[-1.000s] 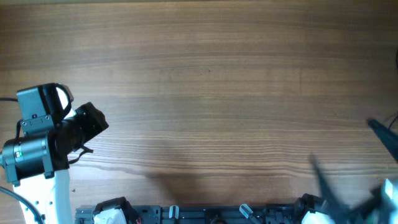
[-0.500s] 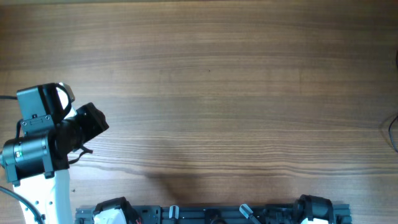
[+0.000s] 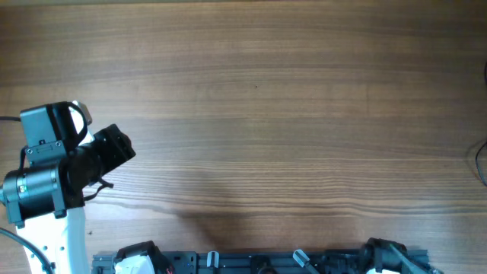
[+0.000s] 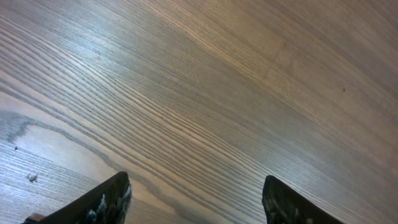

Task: Untangle cables

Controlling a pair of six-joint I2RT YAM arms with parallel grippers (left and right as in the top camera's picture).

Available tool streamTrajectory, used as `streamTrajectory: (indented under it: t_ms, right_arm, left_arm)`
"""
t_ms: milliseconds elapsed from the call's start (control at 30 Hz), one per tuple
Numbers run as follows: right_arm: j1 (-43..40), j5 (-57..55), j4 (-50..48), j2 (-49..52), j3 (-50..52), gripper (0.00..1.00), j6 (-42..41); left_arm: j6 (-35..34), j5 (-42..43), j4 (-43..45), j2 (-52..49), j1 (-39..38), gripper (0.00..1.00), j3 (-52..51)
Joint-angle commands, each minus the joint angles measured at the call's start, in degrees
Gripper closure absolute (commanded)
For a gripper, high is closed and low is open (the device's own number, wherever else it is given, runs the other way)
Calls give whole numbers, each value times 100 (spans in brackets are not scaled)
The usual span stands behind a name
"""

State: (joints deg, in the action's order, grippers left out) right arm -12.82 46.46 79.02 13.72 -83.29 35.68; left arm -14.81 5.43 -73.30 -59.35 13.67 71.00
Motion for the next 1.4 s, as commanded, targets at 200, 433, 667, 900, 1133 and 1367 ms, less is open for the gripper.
streamTrajectory:
  t_ms: [200,433,667,900,1133,1367]
  right_arm:
    - [-601,256,-2184,-1237,2597,0,-1497]
    - [-601,267,-5659,-1309,4721,0,-3036]
    - [-601,157,-8771,-1309,6926,0,-3458]
    - [-579,-813,-9921,-1276,8301,0,-3244]
    - [-579,-1257,-8459,-1270,8301,1,-2205]
    - [-579,-1364,-8091,-979,8299,0,-2068]
  left_arm:
    - [111,-90,433,133,22,41,70]
    - [92,-229,946,1652,22,41,-804]
    - [-236,-553,1075,4527,22,28,-1447]
    - [-240,-551,608,5681,22,8,-1453]
    - [-258,-551,610,5678,22,6,-1453]
    - [-256,-750,601,5678,22,6,-1453]
